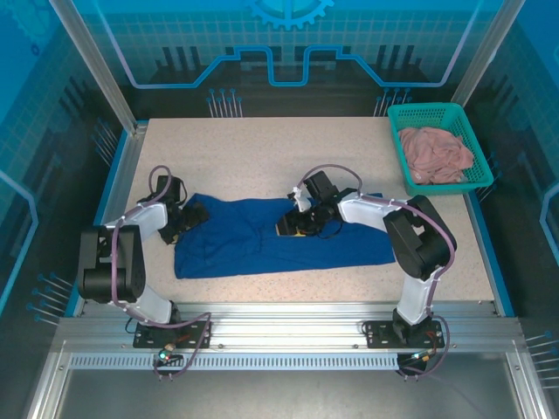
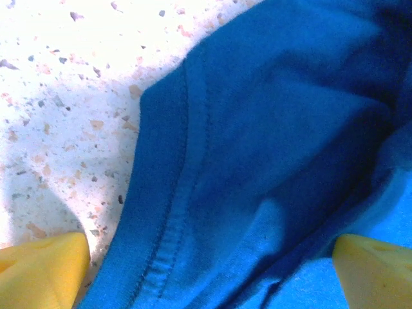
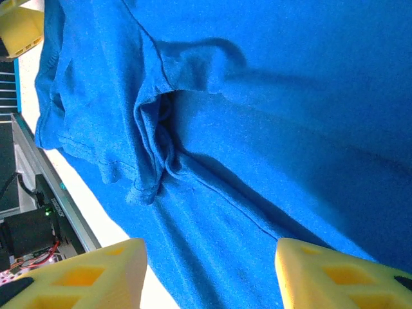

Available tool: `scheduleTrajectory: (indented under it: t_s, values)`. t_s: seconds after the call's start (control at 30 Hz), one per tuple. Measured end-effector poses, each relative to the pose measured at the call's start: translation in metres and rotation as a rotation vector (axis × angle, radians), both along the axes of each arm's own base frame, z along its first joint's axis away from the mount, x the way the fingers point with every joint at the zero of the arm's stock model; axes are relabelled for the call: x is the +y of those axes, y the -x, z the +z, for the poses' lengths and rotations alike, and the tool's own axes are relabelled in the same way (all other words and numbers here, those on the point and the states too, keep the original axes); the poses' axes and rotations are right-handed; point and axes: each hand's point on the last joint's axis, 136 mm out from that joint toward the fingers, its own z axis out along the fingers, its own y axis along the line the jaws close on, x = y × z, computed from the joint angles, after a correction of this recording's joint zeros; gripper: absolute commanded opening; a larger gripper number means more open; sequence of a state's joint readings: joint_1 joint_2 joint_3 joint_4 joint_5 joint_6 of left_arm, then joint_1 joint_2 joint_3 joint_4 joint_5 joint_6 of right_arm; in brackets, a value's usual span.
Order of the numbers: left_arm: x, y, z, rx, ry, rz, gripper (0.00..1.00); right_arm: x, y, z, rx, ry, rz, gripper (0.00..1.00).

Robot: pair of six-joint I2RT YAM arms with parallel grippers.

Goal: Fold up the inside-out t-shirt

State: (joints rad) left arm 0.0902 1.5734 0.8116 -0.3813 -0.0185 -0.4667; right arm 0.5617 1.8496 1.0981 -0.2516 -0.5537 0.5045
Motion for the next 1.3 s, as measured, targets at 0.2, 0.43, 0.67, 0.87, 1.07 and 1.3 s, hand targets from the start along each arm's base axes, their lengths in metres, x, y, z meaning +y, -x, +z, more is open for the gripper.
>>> scheduleTrajectory:
  t_s: [0.2, 0.43, 0.67, 0.87, 1.07, 1.3]
  values:
    - [-0.006, 0.001, 0.002, -0.001, -0.016, -0.046, 0.96, 0.001, 0.0, 0.001, 0.0, -0.005, 0.002, 0.56]
    - [-0.023, 0.001, 0.001, -0.006, 0.008, -0.104, 0.88, 0.001, 0.0, 0.001, 0.002, -0.008, 0.003, 0.56]
    - [-0.036, 0.001, 0.0, -0.008, 0.012, -0.157, 0.75, 0.001, 0.0, 0.001, 0.004, -0.008, 0.001, 0.56]
    - [-0.053, 0.003, 0.0, -0.029, 0.036, -0.201, 0.6, 0.001, 0.001, -0.002, 0.012, -0.003, 0.0, 0.56]
    - [-0.072, 0.005, -0.001, -0.049, 0.084, -0.248, 0.45, 0.001, 0.001, -0.004, 0.018, -0.001, -0.002, 0.56]
    - [-0.092, 0.007, -0.002, -0.077, 0.147, -0.3, 0.3, 0.001, 0.001, -0.004, 0.019, 0.0, -0.002, 0.56]
